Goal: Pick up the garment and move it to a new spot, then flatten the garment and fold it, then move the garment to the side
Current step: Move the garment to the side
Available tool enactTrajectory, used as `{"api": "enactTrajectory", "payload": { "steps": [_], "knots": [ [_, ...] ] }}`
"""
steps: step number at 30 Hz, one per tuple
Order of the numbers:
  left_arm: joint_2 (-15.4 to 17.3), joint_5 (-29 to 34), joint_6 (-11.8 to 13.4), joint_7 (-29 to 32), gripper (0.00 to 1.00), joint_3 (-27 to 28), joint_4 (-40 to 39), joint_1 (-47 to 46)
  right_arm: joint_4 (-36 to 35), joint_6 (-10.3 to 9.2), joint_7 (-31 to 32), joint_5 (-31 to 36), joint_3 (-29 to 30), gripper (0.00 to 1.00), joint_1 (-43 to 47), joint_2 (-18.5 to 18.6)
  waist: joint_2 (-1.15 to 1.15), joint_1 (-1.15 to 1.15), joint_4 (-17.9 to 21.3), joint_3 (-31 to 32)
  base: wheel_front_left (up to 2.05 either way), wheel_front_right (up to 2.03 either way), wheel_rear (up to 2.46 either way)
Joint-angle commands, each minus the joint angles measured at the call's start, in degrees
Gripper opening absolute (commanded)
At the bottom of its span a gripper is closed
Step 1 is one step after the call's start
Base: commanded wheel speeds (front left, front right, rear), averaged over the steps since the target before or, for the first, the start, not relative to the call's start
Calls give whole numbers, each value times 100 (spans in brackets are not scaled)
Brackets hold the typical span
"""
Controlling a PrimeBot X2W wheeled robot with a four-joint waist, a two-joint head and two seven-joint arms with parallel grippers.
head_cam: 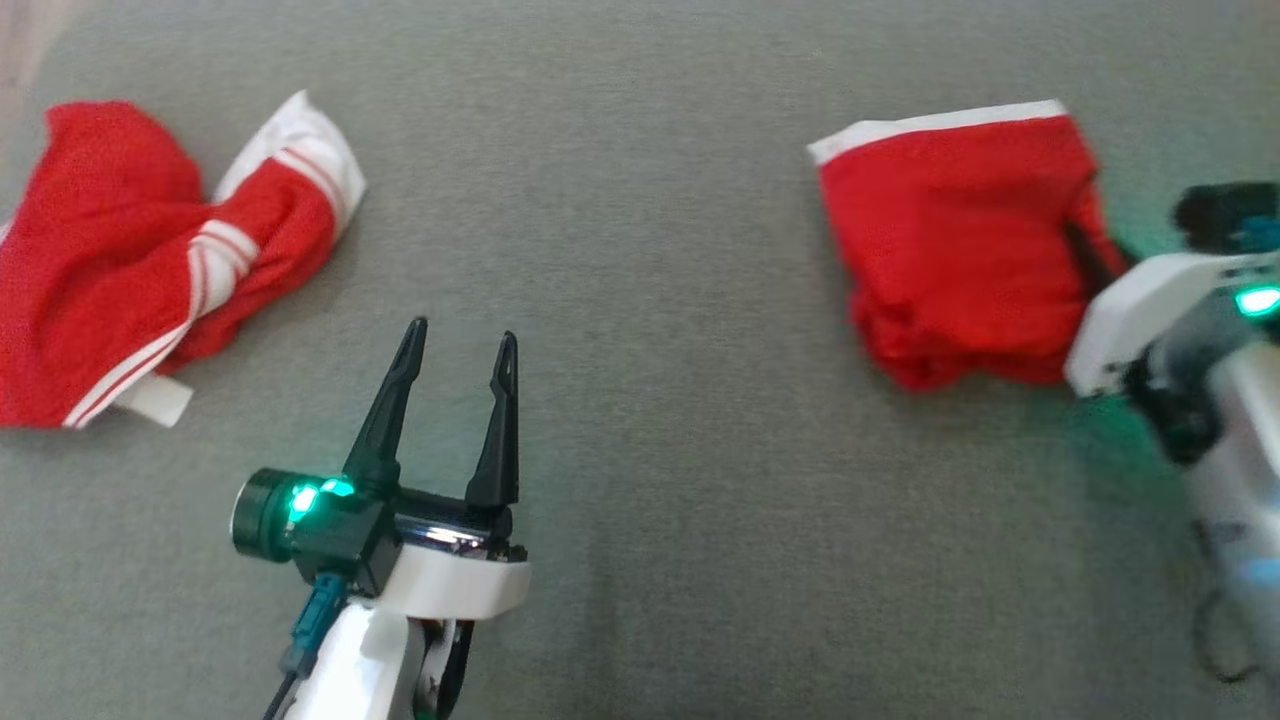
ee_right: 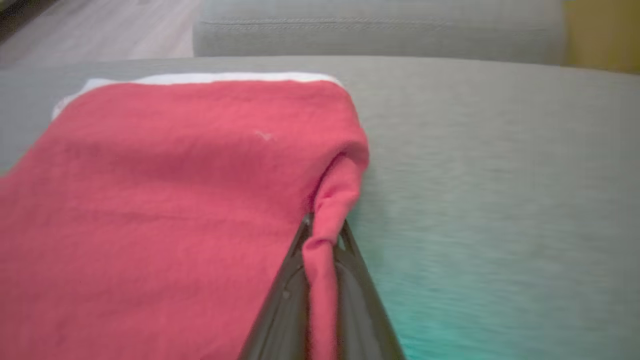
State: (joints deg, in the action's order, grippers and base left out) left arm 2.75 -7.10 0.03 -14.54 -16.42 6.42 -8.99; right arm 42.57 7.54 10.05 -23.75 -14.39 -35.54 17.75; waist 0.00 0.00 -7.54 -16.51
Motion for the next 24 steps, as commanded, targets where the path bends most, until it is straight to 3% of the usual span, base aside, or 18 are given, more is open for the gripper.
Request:
{"api": "enactTrajectory", "payload": {
  "steps": [1,10,11,18,19,20,21,22,23,24],
  "knots": [
    [13,4,9,-46,100,214,-228,-95,-267,-5,-19,-55,-19,0,63,419,0,0,259,-82,0,0,0],
    [13,-25,-78,-46,100,158,-248,-364,-637,-5,518,-41,406,0,12,1939,0,0,722,-549,0,0,0],
    [13,-25,-96,-46,100,115,-240,-448,-612,-5,545,82,575,0,-44,2245,0,0,735,-648,0,0,0],
    [13,-35,-131,-46,100,64,-216,-628,-476,-5,477,629,1081,0,-212,2720,0,0,680,-871,0,0,0],
    [13,-39,-139,-46,100,57,-211,-643,-466,-5,414,807,1169,4,-236,2779,0,0,661,-891,0,0,0],
    [13,-42,-145,-46,100,51,-206,-652,-459,-5,363,989,1249,10,-251,2813,0,0,645,-902,0,0,0],
    [13,-43,-151,-46,100,46,-199,-656,-437,-5,328,1164,1360,29,-265,2826,0,0,626,-912,0,0,0],
    [13,-46,-156,-46,100,44,-189,-658,-419,-5,333,1304,1447,55,-262,2799,0,0,608,-913,0,0,0],
    [13,-53,-158,-46,100,38,-179,-659,-426,-5,304,1468,1532,100,-246,2772,0,0,584,-909,0,0,0],
    [13,-64,-157,-46,100,27,-168,-660,-425,-5,300,1647,1603,100,-211,2753,0,0,558,-895,0,0,0]
  ]
}}
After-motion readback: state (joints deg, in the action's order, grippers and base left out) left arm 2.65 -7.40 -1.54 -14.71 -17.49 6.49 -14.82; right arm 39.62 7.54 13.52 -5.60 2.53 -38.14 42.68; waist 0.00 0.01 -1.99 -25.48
